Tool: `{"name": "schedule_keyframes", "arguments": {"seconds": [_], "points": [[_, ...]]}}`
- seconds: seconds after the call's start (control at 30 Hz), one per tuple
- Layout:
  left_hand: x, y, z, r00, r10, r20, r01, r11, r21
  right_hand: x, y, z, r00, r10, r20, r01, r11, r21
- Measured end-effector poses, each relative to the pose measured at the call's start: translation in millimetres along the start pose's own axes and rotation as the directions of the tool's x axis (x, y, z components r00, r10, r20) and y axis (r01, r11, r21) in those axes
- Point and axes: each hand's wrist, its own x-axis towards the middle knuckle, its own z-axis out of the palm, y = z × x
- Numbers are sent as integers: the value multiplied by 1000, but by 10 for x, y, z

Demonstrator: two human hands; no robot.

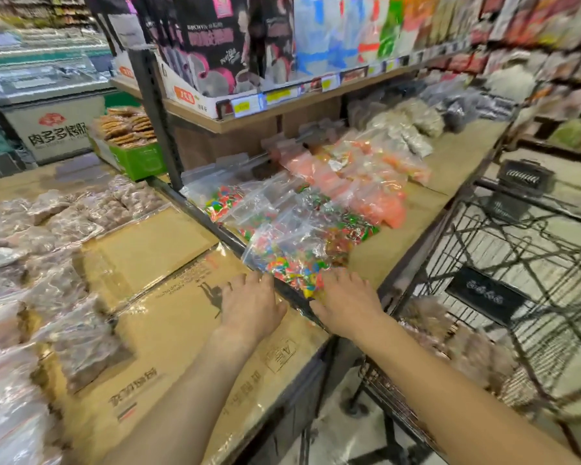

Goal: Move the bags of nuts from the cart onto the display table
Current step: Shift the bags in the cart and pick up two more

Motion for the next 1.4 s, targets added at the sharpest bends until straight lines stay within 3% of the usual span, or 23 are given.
{"name": "schedule_keyframes", "arguments": {"seconds": [0.47,0.77,1.07,1.4], "points": [[806,1847,226,980,166,113,-175,982,77,251,1876,205,988,154,25,-156,985,70],[1048,2655,560,946,266,186,-288,952,103,212,2706,551,962,264,64,-270,952,142],[1344,3153,816,880,395,263,-424,903,63,208,3119,792,907,392,152,-416,887,201],[1819,3419,1239,757,551,351,-606,793,63,393,3268,1014,770,570,286,-632,743,219]]}}
